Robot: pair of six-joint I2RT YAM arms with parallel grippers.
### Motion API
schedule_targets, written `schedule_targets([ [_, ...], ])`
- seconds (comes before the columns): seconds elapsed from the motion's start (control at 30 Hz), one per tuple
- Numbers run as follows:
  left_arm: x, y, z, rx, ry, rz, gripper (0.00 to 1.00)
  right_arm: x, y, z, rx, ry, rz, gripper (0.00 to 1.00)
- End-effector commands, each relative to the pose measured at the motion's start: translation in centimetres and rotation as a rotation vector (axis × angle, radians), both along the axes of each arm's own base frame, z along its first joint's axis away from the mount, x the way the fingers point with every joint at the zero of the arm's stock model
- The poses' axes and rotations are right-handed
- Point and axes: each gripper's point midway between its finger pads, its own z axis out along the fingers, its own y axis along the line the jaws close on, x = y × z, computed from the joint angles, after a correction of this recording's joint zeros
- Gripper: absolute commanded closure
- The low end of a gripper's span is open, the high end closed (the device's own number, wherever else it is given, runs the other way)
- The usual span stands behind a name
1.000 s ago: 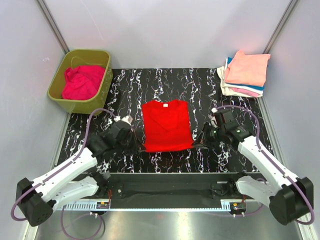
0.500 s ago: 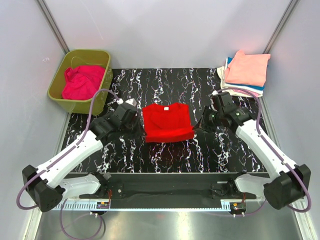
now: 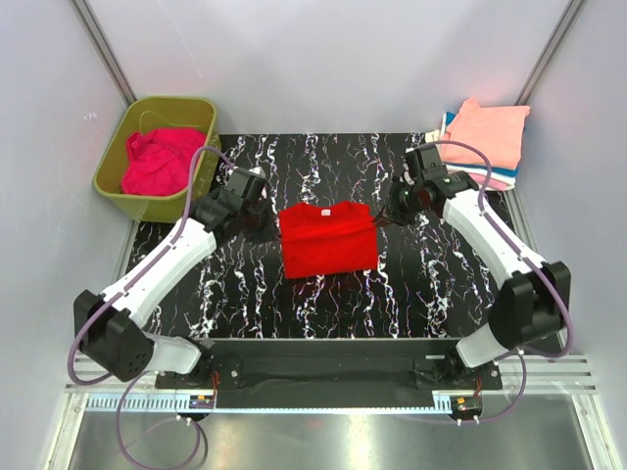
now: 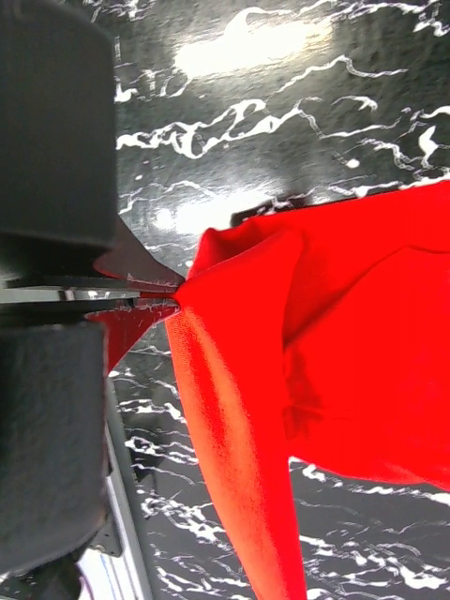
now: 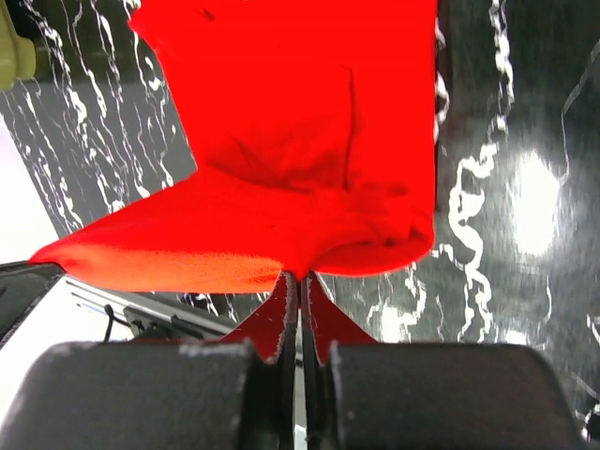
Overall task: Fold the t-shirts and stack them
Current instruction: Fold the tshirt
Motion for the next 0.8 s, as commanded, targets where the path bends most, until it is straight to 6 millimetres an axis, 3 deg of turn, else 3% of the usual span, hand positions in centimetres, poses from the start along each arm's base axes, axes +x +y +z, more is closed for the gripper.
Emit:
schedule_targets([
  [0.0, 2.3, 0.1, 1.2, -0.009, -0.05, -0.026, 1.0, 3.7, -0.4, 1.3, -0.013, -0.086, -0.001, 1.0],
  [0.27, 6.8, 0.6, -1.0, 0.013, -0.014, -0.017, 1.0, 7.9, 0.6, -0.3, 0.0, -0.07, 0.004, 1.0],
  [0.3, 7.6, 0.5, -0.6, 0.011, -0.029, -0.019, 1.0, 8.2, 0.7, -0.5, 0.003, -0.065, 0.002, 1.0],
  [0.33, 8.2, 0.6, -1.5, 0.022, -0.008, -0.014, 1.0, 8.9, 0.8, -0.8, 0.006, -0.062, 0.0, 1.0],
  [0.5, 11.1, 0.6, -1.6, 0.031, -0.009, -0.02, 1.0, 11.0, 1.0, -1.9, 0.018, -0.046, -0.011, 1.0],
  [0.7, 14.3, 0.7, -3.5, 0.051, 0.013, -0.02, 1.0, 13.6, 0.7, -4.0, 0.014, -0.018, -0.034, 1.0],
  [0.77, 14.9, 1.0, -5.0, 0.059, 0.048, -0.016, 1.0, 14.5, 0.8, -5.1, 0.012, -0.008, -0.024, 1.0],
])
